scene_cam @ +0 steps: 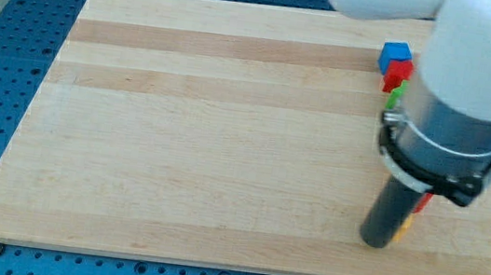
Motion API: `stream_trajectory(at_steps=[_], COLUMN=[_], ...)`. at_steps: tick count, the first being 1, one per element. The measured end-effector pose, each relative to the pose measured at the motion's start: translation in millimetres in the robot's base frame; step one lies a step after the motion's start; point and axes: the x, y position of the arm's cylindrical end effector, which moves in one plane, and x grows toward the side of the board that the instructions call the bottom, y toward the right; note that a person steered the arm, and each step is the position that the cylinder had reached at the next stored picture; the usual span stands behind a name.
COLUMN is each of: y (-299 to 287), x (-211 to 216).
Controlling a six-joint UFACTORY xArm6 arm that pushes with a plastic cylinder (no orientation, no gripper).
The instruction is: Point at the blue cube
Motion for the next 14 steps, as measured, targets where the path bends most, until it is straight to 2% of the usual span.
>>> stream_trajectory(at_steps=[1, 6, 7, 8, 10, 11, 13, 14], y=[15.3, 7.4, -38.8, -68.0, -68.5, -63.2, -23.9, -9.1], x=[0.0, 0.0, -12.5, -66.0, -179.5, -222.0, -273.5, -275.4])
